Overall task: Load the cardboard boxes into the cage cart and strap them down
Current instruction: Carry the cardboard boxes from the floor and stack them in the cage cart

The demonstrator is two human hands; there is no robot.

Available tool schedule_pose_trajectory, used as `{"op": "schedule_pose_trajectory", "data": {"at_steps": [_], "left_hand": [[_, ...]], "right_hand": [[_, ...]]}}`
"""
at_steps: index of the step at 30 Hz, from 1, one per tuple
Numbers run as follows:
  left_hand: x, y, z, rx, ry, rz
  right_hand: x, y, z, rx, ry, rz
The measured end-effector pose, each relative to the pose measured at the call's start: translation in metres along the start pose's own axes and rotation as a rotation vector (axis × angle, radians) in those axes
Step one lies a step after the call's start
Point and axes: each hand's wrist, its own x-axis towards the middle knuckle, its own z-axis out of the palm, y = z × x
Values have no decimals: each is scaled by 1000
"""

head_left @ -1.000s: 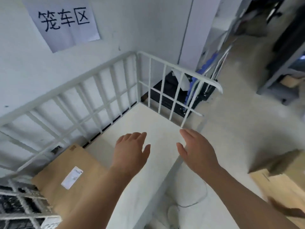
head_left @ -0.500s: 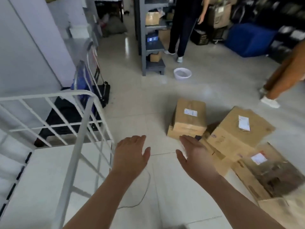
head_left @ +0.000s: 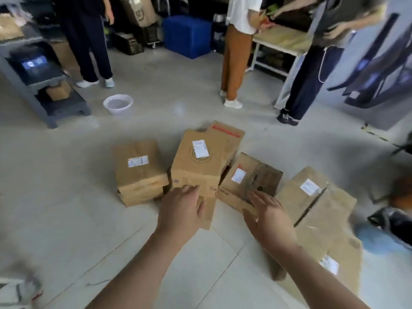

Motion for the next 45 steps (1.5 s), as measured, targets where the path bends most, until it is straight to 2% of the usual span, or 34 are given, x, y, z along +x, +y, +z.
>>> {"op": "schedule_pose_trajectory", "data": {"at_steps": [12,16,22,26,31,37,45], "left_hand": [[174,134,101,-61,-191,442],[226,168,138,-85,-292,555],[267,215,208,9,-482,676],[277,241,266,45,-611,651],[285,265,350,64,-782,553],[290,282,441,74,-849,373],[302,258,551,257,-915,311]], "right_hand": [[34,156,-15,-8,131,530],[50,196,-14,36,170,714],[51,258,8,112,147,971],[44,305,35,161,112,1076],[38,383,79,216,34,1122],[34,468,148,273,-97,1154],[30,533,257,264,-227,1190]]}}
